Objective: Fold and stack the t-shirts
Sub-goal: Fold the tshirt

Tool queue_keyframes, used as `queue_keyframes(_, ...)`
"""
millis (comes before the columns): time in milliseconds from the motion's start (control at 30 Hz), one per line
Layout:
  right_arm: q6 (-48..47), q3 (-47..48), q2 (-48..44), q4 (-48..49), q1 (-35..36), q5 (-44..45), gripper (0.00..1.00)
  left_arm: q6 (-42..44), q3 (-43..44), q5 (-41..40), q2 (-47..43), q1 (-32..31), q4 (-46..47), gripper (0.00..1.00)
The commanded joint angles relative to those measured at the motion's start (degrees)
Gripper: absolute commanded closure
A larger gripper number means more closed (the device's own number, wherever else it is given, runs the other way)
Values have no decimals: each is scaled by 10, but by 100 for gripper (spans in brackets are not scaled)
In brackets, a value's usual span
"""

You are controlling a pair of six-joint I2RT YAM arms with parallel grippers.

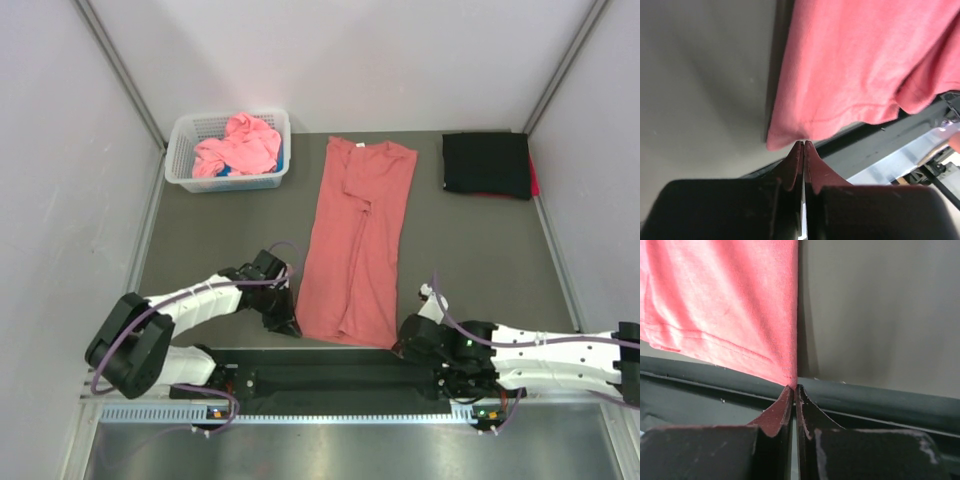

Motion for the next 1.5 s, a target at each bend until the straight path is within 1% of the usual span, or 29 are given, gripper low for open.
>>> queue_keyframes(0, 0, 26, -38, -67, 11, 9, 100, -23, -10, 20, -45, 0, 14, 100)
queue_keyframes(67, 0, 27, -56, -100, 12, 5, 100, -34, -16, 24, -62, 0, 15, 100)
queue_keyframes(200, 2, 13, -84, -110, 16, -10, 100, -34, -18, 28, -82, 0, 2, 100)
queue_keyframes(233, 4, 11, -87, -110, 16, -10, 100, -32, -8, 8, -87, 0, -7, 83)
queue_keyframes(267, 6, 9, -92, -110, 17, -10, 100, -26, -3, -6, -90, 0, -18, 75)
queue_keyframes(333, 5, 8, -95, -109, 16, -10, 100, -19, 5, -24, -88, 0, -29, 64)
queue_keyframes(367, 6, 8, -95, -110, 16, -10, 100, -15, 6, -26, -83, 0, -28, 63)
queue_keyframes(567, 4, 9, -102, -116, 17, -11, 100, -15, -19, -9, -46, 0, 21, 62)
queue_keyframes(900, 6, -2, -128, -127, 19, -11, 100, -14, -31, -27, -12, 0, 36, 62)
queue_keyframes(1000, 6, -5, -130, -127, 19, -14, 100, -18, -41, -19, 0, 0, 57, 62)
queue_keyframes(1067, 5, -5, -130, -128, 18, -13, 100, -24, -47, -6, 3, 0, 75, 65)
queue_keyframes(1100, 5, -5, -130, -127, 19, -14, 100, -26, -49, -3, 4, 0, 80, 67)
queue_keyframes(1133, 4, -4, -129, -127, 19, -14, 100, -27, -55, 2, 4, 0, 83, 82)
queue_keyframes(1167, 3, -4, -130, -129, 19, -16, 100, -33, -56, 8, 2, 0, 83, 91)
queue_keyframes(1200, 2, -1, -130, -133, 19, -16, 100, -35, -58, 10, -5, 0, 83, 97)
queue_keyframes(1233, 1, 2, -128, -136, 19, -17, 100, -43, -59, 12, -11, 0, 80, 100)
queue_keyframes(1400, -5, 34, -125, -168, 29, -4, 100, -74, -56, 15, -63, -7, 60, 100)
queue_keyframes(1467, -6, 42, -121, -172, 35, 1, 100, -85, -55, 21, -71, -7, 58, 100)
